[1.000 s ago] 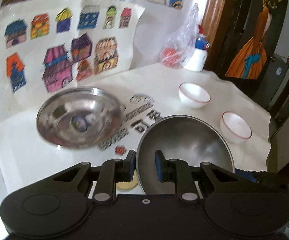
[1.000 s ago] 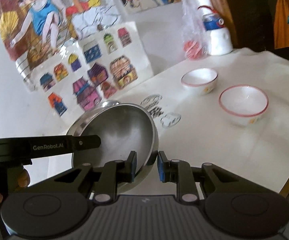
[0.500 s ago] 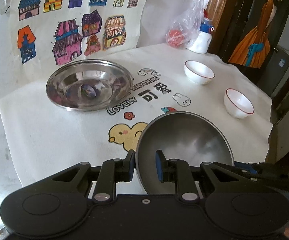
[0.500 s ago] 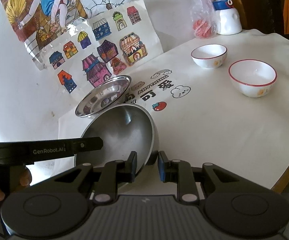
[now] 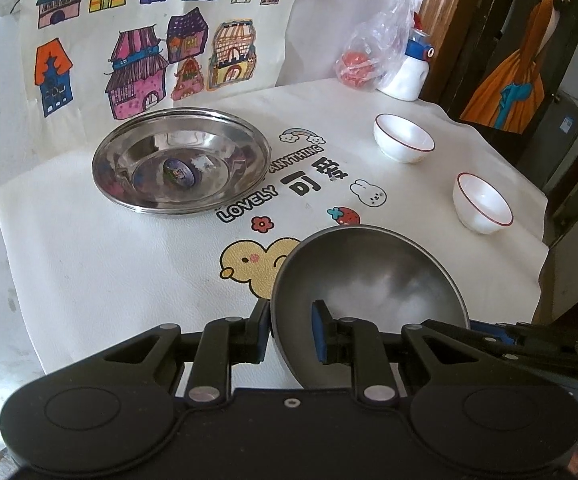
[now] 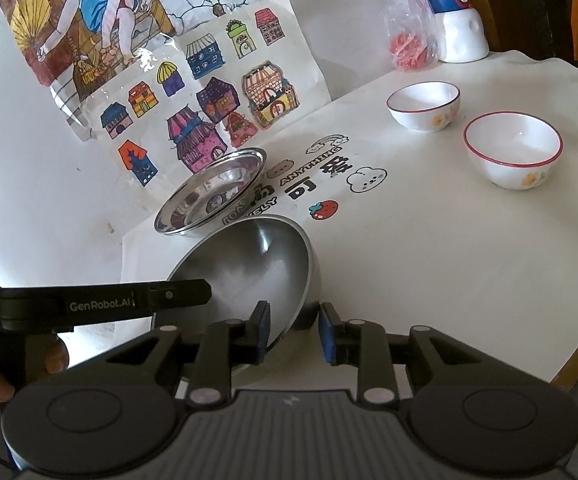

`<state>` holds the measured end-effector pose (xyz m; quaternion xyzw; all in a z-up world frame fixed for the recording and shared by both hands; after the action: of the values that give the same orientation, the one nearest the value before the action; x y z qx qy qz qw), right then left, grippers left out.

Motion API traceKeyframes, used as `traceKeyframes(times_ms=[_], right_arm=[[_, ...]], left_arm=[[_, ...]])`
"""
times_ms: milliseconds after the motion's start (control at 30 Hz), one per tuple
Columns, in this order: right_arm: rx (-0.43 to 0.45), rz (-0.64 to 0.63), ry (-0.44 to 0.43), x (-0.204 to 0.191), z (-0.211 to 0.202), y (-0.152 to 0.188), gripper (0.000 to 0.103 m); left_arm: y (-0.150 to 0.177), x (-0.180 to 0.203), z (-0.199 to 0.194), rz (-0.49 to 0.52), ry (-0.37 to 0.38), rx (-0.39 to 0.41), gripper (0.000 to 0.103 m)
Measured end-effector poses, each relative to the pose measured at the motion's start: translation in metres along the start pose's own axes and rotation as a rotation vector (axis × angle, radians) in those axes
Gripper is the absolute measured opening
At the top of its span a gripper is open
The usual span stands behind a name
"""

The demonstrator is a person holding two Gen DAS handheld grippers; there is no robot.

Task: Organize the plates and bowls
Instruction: 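Lower the steel bowl onto the table and open both grippers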

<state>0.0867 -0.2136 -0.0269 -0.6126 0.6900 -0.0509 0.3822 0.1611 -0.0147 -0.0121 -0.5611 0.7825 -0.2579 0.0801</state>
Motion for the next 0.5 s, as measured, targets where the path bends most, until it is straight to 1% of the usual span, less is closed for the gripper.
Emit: traceKeyframes(times_ms=[200,267,300,367,433,500], right_arm=[[0.002,0.004,-0.013,0.002,0.001,0.0,0.034],[0.008,0.004,-0.016,0.003,0.001,0.0,0.034],[0.012,0.005,-0.015,0.003,0.001,-0.001,0.035],[0.02,0.006,-0.009,0.005,0.0,-0.002,0.038],[0.027,0.01,-0.006,0.007,-0.001,-0.003,0.044],[0.034,0.015,-0.004,0.009,-0.002,-0.005,0.048]], left_arm=[[0.0,-0.002,0.001,-0.013,0.015,0.004,0.023],[0.0,-0.003,0.002,-0.017,0.014,0.01,0.025],[0.0,-0.003,0.002,-0.018,0.01,0.013,0.029],[0.0,-0.006,0.002,-0.023,-0.001,0.024,0.033],[-0.001,-0.008,0.0,-0.033,-0.01,0.036,0.04],[-0.003,-0.011,-0.003,-0.044,-0.018,0.051,0.046]])
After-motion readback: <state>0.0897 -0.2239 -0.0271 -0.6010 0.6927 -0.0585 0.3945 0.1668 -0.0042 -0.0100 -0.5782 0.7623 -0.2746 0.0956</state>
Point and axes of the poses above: each gripper's, at about its wrist camera, not at the fingertips, and z roughly the way its jaws point, x to its right, y to its underside, the point moved 3 cm from there along z, roughly the way its jaws point, and after that the axes turned 10 degrees about -x, right-handed, at the moved point
